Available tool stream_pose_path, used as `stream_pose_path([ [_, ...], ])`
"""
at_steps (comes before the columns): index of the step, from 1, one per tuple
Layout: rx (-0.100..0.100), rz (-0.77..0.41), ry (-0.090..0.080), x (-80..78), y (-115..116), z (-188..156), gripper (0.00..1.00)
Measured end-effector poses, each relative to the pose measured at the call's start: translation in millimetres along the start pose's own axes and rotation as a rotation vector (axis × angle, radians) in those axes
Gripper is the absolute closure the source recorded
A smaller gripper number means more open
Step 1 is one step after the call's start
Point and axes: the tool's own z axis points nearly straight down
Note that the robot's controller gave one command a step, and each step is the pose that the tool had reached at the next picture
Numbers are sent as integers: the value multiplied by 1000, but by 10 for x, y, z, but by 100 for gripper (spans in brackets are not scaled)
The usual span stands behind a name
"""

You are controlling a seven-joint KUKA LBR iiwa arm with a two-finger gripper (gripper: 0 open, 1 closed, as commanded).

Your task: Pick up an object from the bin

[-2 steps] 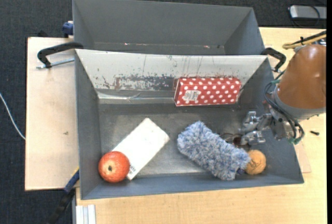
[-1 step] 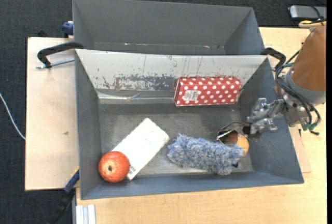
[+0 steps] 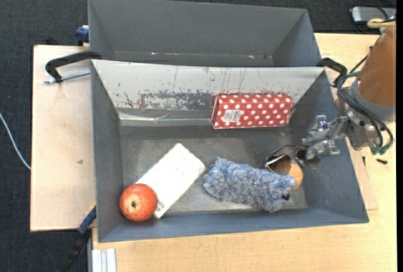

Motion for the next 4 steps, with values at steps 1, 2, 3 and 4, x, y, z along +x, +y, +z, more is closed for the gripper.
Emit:
stream_pose_path([
  [1,0,-105,0,159,198,119,100],
  [2,0,-104,0,158,197,118,100],
  [3,0,-169,0,123,188,-267,100],
  [4,0,61,-2,-239,514,896,0],
])
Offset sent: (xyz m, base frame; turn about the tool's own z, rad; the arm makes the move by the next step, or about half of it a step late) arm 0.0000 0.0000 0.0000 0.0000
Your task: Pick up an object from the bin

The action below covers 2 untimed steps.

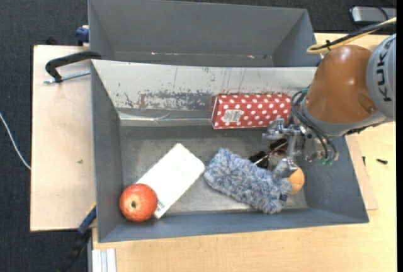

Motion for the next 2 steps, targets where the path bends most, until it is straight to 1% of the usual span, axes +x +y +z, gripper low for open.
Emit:
stream_pose_path([
  [1,-1,-1,3,-7,28,33,0],
  [2,0,-1,2,-12,24,33,0],
])
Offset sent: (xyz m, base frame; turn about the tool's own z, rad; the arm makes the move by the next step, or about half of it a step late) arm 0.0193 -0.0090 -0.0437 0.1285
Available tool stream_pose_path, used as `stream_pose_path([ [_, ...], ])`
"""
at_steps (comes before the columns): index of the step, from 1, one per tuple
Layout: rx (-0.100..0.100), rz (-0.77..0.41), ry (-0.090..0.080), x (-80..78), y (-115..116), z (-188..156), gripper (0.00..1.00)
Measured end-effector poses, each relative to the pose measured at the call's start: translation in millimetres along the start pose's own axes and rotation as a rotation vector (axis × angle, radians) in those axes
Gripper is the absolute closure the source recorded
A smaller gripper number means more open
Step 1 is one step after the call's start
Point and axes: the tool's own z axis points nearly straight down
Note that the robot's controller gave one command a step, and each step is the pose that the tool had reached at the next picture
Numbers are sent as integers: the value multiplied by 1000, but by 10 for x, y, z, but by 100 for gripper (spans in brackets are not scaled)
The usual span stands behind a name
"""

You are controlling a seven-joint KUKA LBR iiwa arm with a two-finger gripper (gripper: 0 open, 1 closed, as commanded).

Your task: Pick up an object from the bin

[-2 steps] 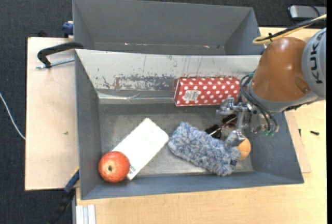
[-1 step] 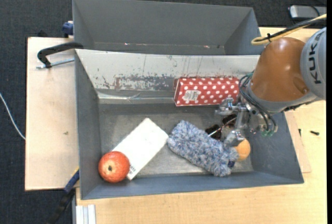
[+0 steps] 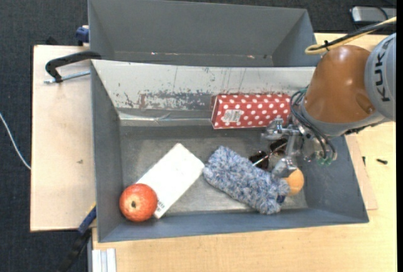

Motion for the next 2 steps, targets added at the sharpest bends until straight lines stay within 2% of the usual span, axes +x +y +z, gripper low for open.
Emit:
stream_pose_path([
  [1,0,11,-1,-28,-14,22,0],
  [2,0,-113,-3,-247,-97,3,0],
])
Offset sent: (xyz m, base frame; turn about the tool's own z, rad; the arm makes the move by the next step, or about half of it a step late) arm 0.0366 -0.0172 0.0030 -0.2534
